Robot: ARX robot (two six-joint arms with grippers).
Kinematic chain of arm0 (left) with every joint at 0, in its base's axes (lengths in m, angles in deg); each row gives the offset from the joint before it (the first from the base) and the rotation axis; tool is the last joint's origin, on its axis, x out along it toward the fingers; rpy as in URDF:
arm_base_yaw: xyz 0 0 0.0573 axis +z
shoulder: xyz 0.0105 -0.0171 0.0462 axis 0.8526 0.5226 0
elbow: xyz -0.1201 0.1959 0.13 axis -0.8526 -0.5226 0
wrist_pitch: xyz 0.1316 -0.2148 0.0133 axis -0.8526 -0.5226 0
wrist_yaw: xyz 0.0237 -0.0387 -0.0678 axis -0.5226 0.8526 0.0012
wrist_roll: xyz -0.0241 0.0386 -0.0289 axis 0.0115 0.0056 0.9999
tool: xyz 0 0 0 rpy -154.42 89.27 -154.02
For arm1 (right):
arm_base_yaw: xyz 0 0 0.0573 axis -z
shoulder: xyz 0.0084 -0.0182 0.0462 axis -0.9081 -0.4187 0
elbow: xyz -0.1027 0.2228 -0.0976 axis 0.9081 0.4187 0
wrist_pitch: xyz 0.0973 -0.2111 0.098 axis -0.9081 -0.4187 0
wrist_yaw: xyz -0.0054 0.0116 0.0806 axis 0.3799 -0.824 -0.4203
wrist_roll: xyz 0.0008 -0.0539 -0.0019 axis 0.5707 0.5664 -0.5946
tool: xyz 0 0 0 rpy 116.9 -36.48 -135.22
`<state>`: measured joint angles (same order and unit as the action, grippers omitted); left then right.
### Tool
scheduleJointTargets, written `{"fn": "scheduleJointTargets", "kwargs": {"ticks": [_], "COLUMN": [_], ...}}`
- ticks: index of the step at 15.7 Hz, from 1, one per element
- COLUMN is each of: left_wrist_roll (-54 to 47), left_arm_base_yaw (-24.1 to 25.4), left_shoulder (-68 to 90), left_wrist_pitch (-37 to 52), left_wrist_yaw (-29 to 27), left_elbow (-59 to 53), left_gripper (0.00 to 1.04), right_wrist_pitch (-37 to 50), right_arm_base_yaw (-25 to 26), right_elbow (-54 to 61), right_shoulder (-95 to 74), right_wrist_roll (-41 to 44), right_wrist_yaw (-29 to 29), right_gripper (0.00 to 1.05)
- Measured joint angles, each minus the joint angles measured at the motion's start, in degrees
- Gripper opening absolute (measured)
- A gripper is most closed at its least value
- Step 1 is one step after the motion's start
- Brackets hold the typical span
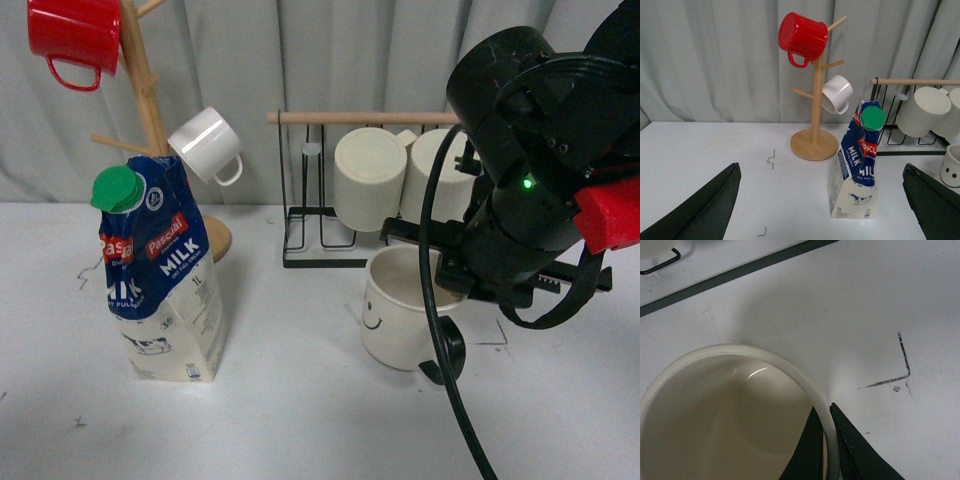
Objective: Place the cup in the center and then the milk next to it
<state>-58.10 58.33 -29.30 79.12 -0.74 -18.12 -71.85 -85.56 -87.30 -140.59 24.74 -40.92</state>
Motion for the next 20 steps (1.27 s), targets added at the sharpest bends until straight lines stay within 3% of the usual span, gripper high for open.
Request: {"fn": "scheduleJointTargets", "kwargs": {"ticks": [5,9,12,16,19,20], "left_wrist_roll": [0.0,0.0,0.0,0.0,0.0,0.0], "left_arm_base_yaw": [0.0,0.0,0.0,0.0,0.0,0.0], "left_shoulder": [0.0,0.0,0.0,0.0,0.0,0.0], "left_wrist_pitch": [0.0,0.0,0.0,0.0,0.0,0.0], "left_wrist_yaw": [0.0,0.0,0.0,0.0,0.0,0.0], "left_elbow": [0.0,0.0,0.0,0.0,0.0,0.0], "left_gripper": [0.98,0.98,0.98,0.98,0.98,0.98], "right_wrist_pitch": [0.1,0.6,3.1,8.2,13.4,22.6], "right_arm_base_yaw": [-0.7,-0.7,-0.7,-0.5,3.0,4.7], "right_elbow": [0.0,-0.2,0.2,2.3,4.7,7.1], "right_shoulder": [-0.7,-1.0,-0.2,6.4,16.9,19.1], "right_wrist_roll": [-0.6,-0.6,-0.6,-0.3,1.8,4.6], "right_wrist_yaw": [3.0,2.8,0.0,-2.0,-4.5,-3.4], "right_gripper": [0.03,0.33,0.69,1.0,0.98,0.95]}}
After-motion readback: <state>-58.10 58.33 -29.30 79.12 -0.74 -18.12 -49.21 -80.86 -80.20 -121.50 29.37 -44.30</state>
